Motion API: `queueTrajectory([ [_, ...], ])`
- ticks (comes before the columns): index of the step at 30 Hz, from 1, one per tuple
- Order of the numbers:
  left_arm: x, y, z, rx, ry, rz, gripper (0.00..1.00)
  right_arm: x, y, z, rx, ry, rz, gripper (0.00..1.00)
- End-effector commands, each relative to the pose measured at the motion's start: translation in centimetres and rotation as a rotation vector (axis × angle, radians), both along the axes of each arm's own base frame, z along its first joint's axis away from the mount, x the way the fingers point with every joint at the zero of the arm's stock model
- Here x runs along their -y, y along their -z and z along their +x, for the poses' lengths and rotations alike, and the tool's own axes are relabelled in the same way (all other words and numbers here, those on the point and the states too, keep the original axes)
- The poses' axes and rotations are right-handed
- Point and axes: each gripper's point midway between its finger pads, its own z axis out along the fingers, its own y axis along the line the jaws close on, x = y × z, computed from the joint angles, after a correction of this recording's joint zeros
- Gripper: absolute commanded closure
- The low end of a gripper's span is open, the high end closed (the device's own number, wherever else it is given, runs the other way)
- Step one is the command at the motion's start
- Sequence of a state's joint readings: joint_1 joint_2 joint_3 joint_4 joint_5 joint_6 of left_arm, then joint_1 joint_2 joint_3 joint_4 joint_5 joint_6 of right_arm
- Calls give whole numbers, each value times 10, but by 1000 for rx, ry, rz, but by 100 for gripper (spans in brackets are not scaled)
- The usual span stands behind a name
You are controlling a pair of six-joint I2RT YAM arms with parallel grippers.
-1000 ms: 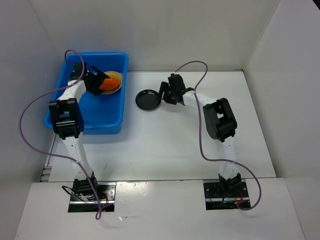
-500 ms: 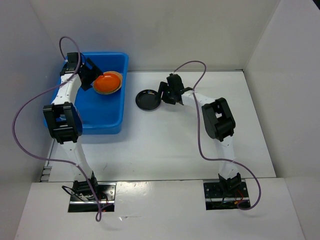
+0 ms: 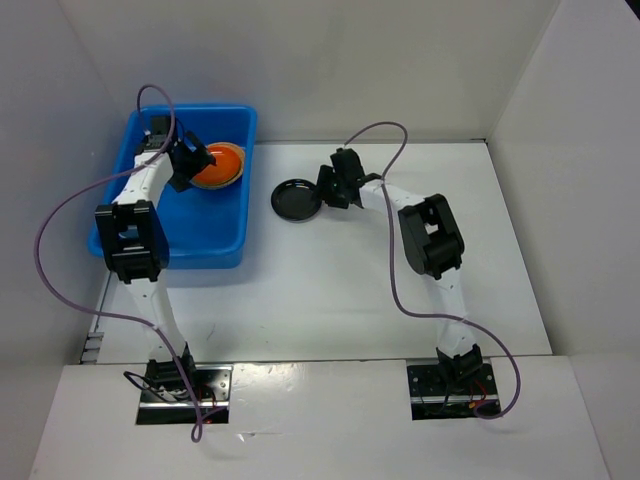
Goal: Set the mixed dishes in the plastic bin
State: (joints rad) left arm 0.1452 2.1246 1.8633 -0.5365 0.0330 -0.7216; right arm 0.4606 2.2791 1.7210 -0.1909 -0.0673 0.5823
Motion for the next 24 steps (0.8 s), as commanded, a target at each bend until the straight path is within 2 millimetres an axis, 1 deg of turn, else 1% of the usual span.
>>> queueTrajectory([
  [1, 11, -44, 6, 135, 73, 12, 1, -12, -1, 5, 9, -28, 8, 38],
  [2, 15, -52, 5, 152, 90, -3, 1, -15, -7, 7, 17, -36, 20, 41],
  [3, 16, -68, 5, 189, 106, 4, 1, -14, 3, 4, -5, -36, 9, 44],
  [4, 20, -76, 4, 207, 119, -5, 1, -15, 4, 6, -2, -36, 11, 48],
  [5, 22, -85, 4, 233, 139, -2, 1, -17, 1, 6, -5, -44, 17, 50],
  [6, 25, -104, 2, 275, 153, -4, 1, -17, 1, 6, -5, -44, 17, 53],
  [7, 28, -114, 1, 303, 186, 3, 1, -16, 7, 5, -15, -44, 13, 57],
  [8, 33, -120, -1, 324, 218, -4, 1, -16, 8, 5, -15, -44, 12, 68],
  [9, 46, -136, -7, 377, 286, -31, 1, -16, 8, 5, -15, -44, 12, 76],
  [10, 50, -142, -10, 398, 319, -29, 1, -16, 11, 5, -28, -38, 13, 84],
  [11, 54, -158, -16, 435, 343, -25, 1, -18, 7, 7, -20, -38, 17, 91],
  [12, 58, -164, -20, 456, 369, -27, 1, -17, 9, 5, -30, -38, 13, 100],
  [13, 60, -166, -24, 461, 388, -19, 1, -16, 12, 5, -39, -38, 8, 100],
  [14, 63, -179, -30, 488, 403, -21, 1, -15, 12, 6, -37, -31, 2, 100],
  [15, 71, -187, -36, 508, 452, -33, 1, -15, 6, 7, -27, -31, 7, 100],
  [16, 72, -192, -39, 531, 478, -51, 1, -14, 2, 7, -23, -24, 2, 100],
  [17, 73, -198, -43, 562, 513, -71, 1, -13, -15, 9, 6, -17, 8, 100],
  [18, 92, -207, -53, 595, 623, -139, 1, -3, -17, 10, 8, 6, -4, 100],
  [20, 102, -213, -62, 623, 706, -208, 1, 2, -34, 8, 34, 20, -5, 100],
  [21, 112, -215, -69, 634, 774, -253, 1, 11, -56, 7, 74, 29, -4, 100],
  [22, 121, -211, -71, 631, 821, -270, 1, 14, -68, 5, 94, 39, -4, 100],
  [23, 134, -215, -76, 651, 882, -268, 1, 17, -74, 1, 112, 32, -5, 100],
  [24, 147, -212, -86, 651, 970, -322, 1, 19, -104, -3, 161, 26, 9, 100],
])
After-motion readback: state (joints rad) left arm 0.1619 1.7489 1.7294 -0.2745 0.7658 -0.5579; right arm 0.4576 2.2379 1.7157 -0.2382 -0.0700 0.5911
